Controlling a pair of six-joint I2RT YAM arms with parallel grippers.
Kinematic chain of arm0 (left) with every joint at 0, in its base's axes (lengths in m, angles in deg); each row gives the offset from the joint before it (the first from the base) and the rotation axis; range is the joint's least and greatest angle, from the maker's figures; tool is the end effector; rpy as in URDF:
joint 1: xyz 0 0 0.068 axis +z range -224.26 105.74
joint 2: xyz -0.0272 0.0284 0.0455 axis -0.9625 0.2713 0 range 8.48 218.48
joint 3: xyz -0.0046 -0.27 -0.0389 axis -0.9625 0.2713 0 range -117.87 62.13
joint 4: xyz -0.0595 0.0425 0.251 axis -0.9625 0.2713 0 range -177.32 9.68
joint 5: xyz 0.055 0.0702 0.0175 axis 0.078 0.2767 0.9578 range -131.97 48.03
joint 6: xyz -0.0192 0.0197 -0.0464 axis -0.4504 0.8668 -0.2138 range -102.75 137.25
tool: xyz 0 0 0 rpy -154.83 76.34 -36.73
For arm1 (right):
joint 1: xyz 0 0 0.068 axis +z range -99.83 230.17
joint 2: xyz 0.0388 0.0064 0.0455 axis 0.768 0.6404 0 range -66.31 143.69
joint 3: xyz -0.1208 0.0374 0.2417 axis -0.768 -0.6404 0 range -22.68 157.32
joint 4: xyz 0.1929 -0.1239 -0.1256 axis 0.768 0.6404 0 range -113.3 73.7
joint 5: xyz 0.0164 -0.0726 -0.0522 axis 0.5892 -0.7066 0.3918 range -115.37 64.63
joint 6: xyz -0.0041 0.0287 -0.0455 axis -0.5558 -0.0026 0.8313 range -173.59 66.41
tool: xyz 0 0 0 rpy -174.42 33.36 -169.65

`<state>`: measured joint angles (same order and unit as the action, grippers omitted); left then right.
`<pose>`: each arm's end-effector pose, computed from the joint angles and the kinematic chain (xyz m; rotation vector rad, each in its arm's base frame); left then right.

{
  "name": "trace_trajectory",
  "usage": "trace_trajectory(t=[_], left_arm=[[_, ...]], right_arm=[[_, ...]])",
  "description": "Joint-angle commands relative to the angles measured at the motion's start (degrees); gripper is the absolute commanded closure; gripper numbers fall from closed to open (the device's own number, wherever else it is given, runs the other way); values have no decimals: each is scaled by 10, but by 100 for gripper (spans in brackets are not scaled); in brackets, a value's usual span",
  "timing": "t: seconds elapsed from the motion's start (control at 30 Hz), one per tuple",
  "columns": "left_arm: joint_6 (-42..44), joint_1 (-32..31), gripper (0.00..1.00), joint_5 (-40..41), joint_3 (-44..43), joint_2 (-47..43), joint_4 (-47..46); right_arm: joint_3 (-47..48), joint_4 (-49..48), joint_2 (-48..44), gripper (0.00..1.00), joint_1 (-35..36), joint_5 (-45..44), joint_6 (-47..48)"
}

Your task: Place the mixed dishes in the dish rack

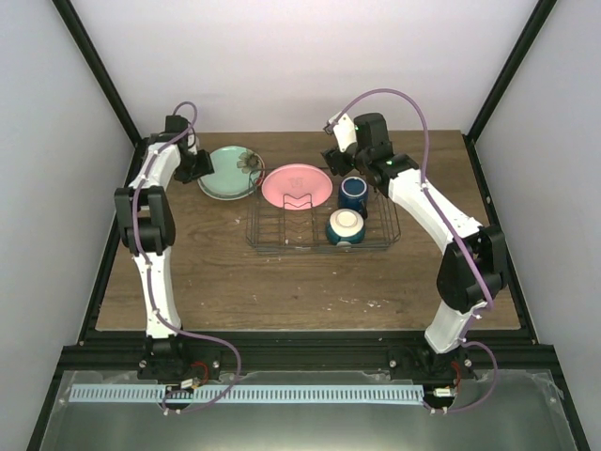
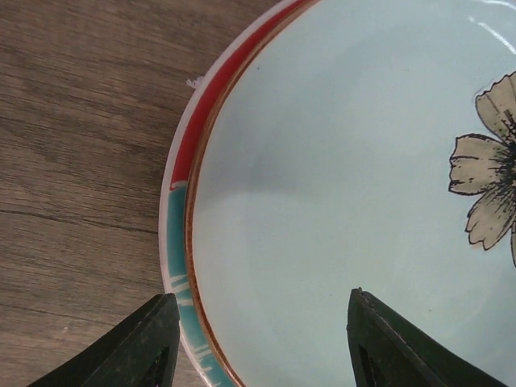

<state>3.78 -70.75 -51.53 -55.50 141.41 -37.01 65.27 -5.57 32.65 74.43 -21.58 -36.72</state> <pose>0.4964 0.0245 0.2006 -0.3528 2.6963 -0.2775 0.3719 0.1701 0.3337 -0.7666 1.9277 0.1477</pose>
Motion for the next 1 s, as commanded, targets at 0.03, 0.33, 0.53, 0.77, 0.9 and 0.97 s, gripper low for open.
trace_trajectory(t=[0.03,0.33,0.53,0.77,0.9,0.97], left_arm=[[-7,1,42,-20,11,16,-23],[-9,1,43,-25,13,32,-32],[-11,1,43,-21,20,35,-37],[-22,1,46,-48,47,38,-61],[-44,1,48,-67,88,28,-85],[-58,1,48,-80,124,16,-110]], right_arm=[[1,3,-9,26,4,7,-9],[4,7,-5,26,4,2,-10],[12,15,5,26,4,1,-10],[22,20,17,26,4,2,-9],[25,25,24,26,4,3,-8],[29,29,28,26,4,5,-7]])
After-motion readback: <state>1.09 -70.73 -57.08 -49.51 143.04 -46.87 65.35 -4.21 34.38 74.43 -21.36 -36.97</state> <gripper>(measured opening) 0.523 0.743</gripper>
